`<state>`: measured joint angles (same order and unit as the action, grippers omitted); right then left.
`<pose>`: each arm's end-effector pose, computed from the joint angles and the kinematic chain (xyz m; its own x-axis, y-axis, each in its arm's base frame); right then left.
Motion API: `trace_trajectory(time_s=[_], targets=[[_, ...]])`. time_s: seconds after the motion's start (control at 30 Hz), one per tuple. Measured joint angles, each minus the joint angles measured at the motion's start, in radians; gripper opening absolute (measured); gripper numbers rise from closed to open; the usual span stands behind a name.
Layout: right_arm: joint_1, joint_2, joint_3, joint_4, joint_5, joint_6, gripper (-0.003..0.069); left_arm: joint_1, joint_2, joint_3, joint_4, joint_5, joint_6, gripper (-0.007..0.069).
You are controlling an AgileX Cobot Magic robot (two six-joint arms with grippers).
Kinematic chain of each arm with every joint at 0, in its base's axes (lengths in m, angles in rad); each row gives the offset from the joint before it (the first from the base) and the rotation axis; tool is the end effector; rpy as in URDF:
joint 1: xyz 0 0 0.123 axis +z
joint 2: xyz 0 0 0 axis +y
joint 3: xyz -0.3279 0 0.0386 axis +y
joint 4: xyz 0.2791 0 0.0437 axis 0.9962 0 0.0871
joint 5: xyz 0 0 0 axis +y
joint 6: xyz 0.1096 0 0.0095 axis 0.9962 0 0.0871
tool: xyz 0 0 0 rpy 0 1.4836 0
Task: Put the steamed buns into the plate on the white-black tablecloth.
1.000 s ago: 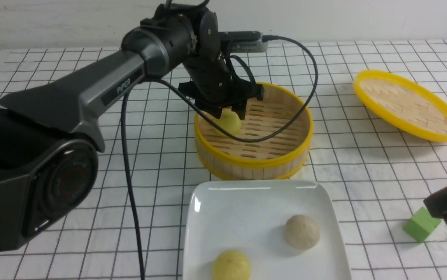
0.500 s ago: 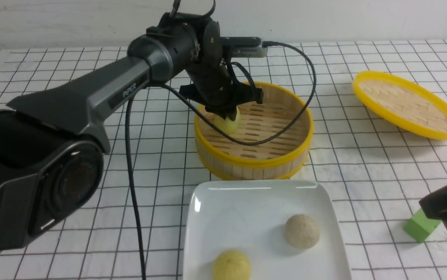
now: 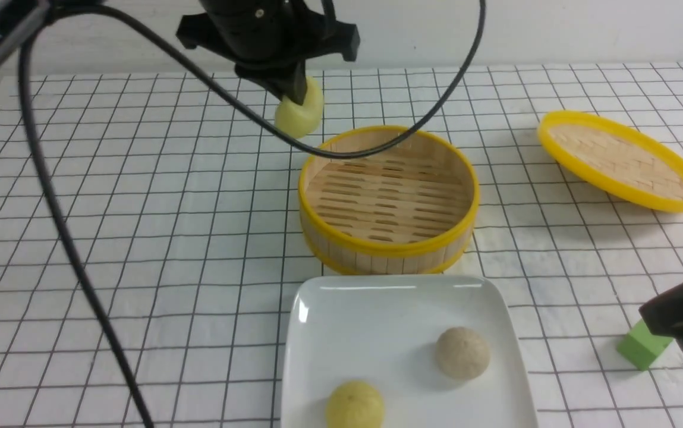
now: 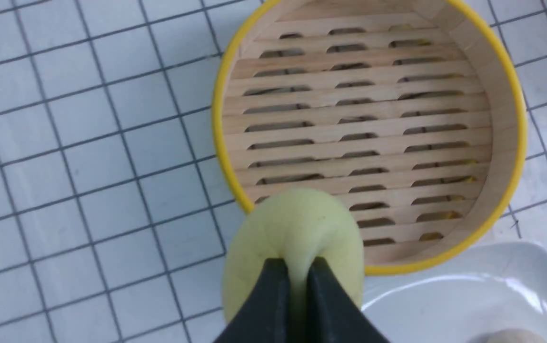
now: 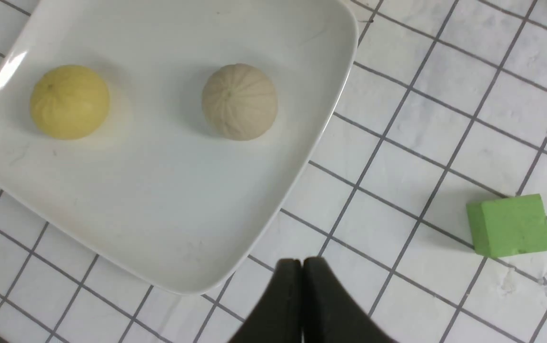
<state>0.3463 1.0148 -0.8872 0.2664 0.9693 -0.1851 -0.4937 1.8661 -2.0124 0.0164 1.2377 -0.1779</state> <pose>0.1807 0.0906 0.3397 -0.7733 -0.3121 -0.5518 -0.4678 0.8684 0.1643 0.4068 -0.2170 0.4165 -0.8120 0.2420 -0.5311 0.3320 0.9399 -0.0793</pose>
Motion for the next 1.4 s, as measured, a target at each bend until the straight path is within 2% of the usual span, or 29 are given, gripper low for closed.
trace_trajectory(time_s=[0.2,0.33,0.5,0.67,0.77,0.83,0.93,1.0,1.1,1.2,1.23,1.33,1.37,1.4], targets=[[0.0,-0.015,0.0,-0.001,-0.001,0.0,0.0025,-0.037,-0.07,0.33,-0.148,-0.01,0.0,0.0022],[0.0,-0.093,0.0,-0.003,0.004,0.0,0.0029,-0.136,-0.027,0.495,-0.15,-0.174,0.0,0.0031],[0.0,-0.221,0.0,-0.006,0.059,0.0,0.0034,-0.217,0.046,0.516,-0.103,-0.269,-0.029,0.0073],[0.0,-0.443,0.0,-0.042,0.144,0.05,0.0039,-0.261,0.106,0.516,-0.034,-0.294,-0.126,0.0237],[0.0,-0.586,0.0,-0.112,0.182,0.126,0.0041,-0.265,0.109,0.5,-0.026,-0.295,-0.151,0.0373],[0.0,-0.659,0.0,-0.158,0.191,0.176,0.0041,-0.265,0.109,0.475,-0.024,-0.283,-0.154,0.0433],[0.0,-0.764,0.0,-0.229,0.193,0.248,0.0043,-0.265,0.109,0.411,-0.016,-0.234,-0.154,0.0493],[0.0,-0.809,0.009,-0.26,0.186,0.292,0.0038,-0.265,0.109,0.36,-0.016,-0.193,-0.154,0.0506],[0.0,-0.879,0.076,-0.285,0.109,0.334,0.0,-0.265,0.109,0.284,0.009,-0.13,-0.154,0.0492],[0.0,-0.927,0.21,-0.286,-0.067,0.357,-0.0015,-0.265,0.109,0.221,0.04,-0.089,-0.154,0.0415],[0.0,-0.93,0.232,-0.286,-0.08,0.359,-0.0015,-0.265,0.109,0.218,0.041,-0.087,-0.154,0.0408],[0.0,-0.939,0.407,-0.285,-0.307,0.366,-0.0015,-0.265,0.109,0.198,0.056,-0.077,-0.144,0.0259],[0.0,-0.939,0.427,-0.285,-0.346,0.366,-0.0015,-0.265,0.109,0.198,0.058,-0.075,-0.142,0.0249],[0.0,-0.939,0.482,-0.283,-0.407,0.366,-0.0015,-0.265,0.109,0.197,0.061,-0.071,-0.137,0.019]])
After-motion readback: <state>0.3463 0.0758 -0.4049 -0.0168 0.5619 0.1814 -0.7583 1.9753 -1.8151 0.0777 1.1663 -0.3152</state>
